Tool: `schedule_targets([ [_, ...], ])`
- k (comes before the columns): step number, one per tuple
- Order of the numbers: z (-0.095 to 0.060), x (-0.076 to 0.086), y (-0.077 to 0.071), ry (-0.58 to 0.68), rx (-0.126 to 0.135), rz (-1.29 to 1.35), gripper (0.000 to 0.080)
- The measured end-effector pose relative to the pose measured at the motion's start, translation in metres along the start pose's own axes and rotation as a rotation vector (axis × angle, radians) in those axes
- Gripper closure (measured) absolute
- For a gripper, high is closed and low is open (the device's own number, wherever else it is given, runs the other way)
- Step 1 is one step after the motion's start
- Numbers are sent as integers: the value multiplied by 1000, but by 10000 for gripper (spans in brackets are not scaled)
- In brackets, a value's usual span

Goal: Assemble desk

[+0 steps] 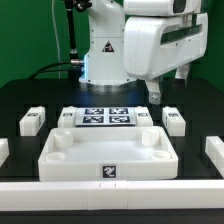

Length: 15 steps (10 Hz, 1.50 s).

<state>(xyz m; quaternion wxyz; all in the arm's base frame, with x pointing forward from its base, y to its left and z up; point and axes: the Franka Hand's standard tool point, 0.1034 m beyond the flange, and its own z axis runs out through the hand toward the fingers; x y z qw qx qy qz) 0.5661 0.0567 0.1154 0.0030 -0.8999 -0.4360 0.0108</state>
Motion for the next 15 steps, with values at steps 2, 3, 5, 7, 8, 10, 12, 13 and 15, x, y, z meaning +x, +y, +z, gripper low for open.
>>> schedule_targets([
  [2, 0, 0, 0, 0, 0, 0, 150],
  [3, 0, 0, 0, 0, 0, 0, 150],
  [5, 1, 0, 0, -1, 1, 0, 150],
  [7, 1, 0, 0, -1, 1, 0, 150],
  [8, 1, 0, 0, -1, 2, 0, 150],
  [10, 1, -2, 0, 1, -1, -36, 150],
  [12, 9, -41, -6, 0, -12, -265, 150],
  [13, 11, -57, -9, -7, -2, -349, 150],
  [15, 23, -83, -6, -4, 3, -572, 150],
])
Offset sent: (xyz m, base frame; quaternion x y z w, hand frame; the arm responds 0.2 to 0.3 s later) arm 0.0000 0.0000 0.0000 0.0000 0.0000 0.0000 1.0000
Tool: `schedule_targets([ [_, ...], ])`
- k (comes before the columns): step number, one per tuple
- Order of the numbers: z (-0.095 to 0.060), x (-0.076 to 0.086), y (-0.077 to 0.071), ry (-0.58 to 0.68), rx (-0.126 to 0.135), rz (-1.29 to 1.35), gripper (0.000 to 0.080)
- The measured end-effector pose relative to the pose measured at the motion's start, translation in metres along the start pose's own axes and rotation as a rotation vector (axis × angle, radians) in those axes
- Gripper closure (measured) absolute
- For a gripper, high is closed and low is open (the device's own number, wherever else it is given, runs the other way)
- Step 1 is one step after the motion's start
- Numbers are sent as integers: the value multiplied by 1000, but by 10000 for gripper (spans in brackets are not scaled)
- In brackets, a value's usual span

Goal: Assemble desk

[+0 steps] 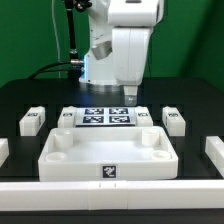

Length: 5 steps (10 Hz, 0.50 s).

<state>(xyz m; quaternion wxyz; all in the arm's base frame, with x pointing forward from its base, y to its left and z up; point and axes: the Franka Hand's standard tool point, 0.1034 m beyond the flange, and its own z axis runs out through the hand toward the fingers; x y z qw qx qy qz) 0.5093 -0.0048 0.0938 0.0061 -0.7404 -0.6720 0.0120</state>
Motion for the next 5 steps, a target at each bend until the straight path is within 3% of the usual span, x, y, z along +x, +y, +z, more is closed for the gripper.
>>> schedule_targets([
  [1, 9, -14, -5, 4, 4, -131, 150],
  [5, 57, -40, -19, 23, 58, -113, 150],
])
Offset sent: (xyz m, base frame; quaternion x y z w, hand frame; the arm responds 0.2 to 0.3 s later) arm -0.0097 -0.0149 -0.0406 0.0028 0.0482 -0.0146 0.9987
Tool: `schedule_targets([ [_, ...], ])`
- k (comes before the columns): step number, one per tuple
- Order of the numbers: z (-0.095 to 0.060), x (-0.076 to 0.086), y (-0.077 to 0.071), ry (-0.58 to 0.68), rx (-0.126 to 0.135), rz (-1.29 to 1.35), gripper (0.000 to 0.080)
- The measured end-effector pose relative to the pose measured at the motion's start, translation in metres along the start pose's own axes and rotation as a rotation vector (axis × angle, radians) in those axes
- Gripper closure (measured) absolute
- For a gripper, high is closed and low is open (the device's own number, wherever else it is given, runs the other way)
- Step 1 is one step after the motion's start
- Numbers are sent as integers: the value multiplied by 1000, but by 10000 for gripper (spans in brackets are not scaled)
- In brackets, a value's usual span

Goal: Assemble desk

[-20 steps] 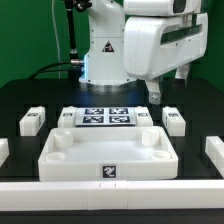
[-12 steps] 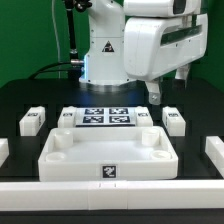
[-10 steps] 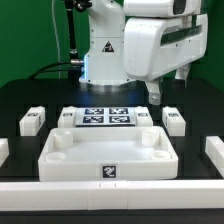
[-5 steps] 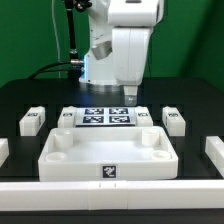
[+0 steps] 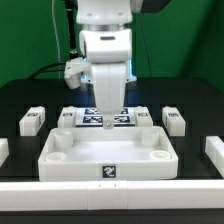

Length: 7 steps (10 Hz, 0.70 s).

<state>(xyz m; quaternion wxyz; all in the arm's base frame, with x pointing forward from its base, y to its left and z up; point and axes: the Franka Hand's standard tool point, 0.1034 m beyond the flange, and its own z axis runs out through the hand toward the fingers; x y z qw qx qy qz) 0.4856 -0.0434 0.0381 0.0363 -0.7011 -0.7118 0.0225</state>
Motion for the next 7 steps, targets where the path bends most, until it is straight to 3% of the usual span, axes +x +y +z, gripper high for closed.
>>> schedule_targets([
  [2, 25, 1, -7, 12, 29, 20, 150],
  [4, 27, 4, -6, 12, 20, 47, 150],
  [7, 27, 3, -7, 12, 20, 49, 545],
])
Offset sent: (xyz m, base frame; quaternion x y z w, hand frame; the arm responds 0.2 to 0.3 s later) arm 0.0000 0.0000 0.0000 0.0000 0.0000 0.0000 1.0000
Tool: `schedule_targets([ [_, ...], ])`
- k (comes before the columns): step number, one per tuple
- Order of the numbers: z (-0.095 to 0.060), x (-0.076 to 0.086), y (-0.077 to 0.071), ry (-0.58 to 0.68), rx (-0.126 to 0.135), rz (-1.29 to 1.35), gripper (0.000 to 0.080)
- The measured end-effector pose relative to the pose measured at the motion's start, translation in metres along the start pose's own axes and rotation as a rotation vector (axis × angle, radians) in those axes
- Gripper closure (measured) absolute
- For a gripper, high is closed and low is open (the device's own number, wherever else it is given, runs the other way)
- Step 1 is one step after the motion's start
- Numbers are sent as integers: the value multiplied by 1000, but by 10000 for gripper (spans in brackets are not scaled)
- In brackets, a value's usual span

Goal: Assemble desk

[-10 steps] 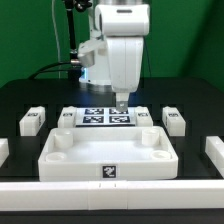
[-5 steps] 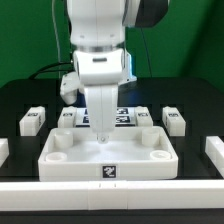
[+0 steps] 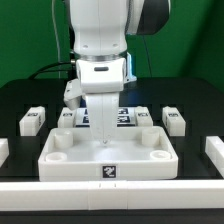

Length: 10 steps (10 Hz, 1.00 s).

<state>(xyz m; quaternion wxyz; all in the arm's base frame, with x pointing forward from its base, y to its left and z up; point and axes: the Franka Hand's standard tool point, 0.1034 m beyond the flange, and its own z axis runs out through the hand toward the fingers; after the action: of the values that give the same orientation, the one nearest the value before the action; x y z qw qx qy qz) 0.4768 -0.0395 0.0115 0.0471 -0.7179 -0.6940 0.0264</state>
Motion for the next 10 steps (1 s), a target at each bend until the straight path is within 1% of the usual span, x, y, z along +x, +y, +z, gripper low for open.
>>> schedule_targets([
  [1, 0, 0, 0, 0, 0, 0, 545],
  [2, 0, 0, 0, 0, -1, 0, 718],
  [3, -1, 0, 1, 0, -5, 0, 737],
  [10, -2, -2, 2, 0, -8, -7, 737],
])
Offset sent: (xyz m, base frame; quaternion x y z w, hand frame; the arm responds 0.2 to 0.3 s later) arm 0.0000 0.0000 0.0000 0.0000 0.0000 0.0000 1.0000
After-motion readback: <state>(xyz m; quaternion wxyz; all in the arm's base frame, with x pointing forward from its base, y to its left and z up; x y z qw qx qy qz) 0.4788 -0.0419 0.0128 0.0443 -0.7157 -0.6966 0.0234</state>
